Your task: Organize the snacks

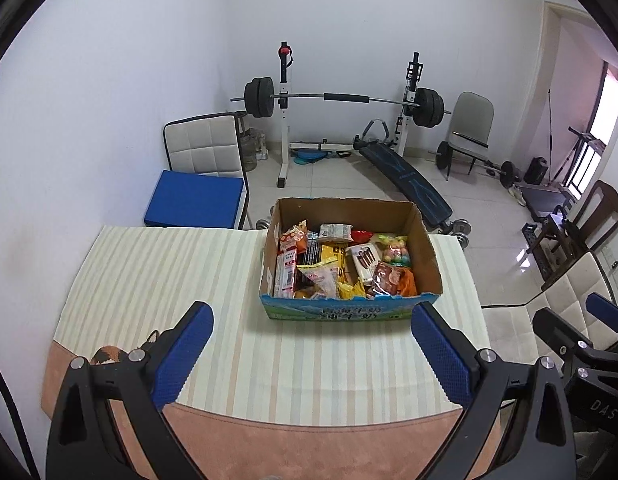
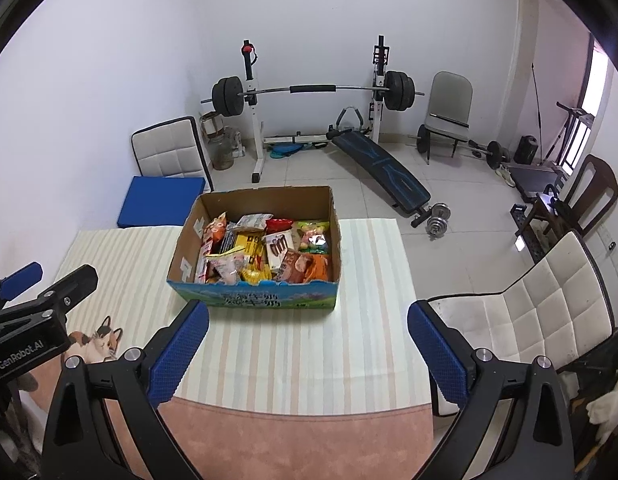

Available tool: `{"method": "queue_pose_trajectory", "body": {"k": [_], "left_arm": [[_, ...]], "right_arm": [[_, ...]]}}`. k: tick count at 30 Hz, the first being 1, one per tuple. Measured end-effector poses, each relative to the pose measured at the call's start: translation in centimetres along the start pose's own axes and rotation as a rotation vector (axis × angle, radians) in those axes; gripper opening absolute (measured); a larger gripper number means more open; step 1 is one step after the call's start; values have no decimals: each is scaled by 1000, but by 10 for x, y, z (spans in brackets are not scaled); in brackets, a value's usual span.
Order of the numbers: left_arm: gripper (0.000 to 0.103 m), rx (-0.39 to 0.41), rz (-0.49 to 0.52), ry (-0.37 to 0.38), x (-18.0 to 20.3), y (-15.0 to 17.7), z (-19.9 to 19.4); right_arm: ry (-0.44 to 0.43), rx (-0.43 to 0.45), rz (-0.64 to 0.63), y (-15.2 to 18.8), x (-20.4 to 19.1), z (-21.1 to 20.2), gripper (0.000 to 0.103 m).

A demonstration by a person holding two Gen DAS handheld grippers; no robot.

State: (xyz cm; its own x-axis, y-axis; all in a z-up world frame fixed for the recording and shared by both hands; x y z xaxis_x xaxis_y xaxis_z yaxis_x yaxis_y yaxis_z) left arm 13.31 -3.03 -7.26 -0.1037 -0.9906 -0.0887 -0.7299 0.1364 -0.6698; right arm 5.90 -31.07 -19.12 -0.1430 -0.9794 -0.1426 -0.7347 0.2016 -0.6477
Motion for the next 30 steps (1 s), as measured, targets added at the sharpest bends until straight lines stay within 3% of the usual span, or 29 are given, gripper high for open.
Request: {"method": "queue_pose_trajectory", "body": {"k": [15, 30], "left_arm": [[101, -32, 19, -27, 5, -10, 52], [101, -24, 40, -31, 9, -21, 60]], "right_arm": [[39, 22, -18, -33, -6, 54, 102], [55, 9, -8, -40, 0, 73, 102]]}}
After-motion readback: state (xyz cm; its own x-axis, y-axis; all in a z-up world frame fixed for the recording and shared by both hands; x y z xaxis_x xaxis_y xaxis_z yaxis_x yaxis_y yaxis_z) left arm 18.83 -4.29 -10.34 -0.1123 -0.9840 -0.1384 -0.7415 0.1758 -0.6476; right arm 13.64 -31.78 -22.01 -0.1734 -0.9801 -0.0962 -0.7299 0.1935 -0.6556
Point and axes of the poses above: each gripper's, at about its wrist camera, not at the fingertips, and z roughly the way its jaws point, x to its right, y to its underside, the point moved 4 cm from there along z, roughly the way its jaws point, and after that the axes turned 9 degrees about z, right-handed, at the moved point
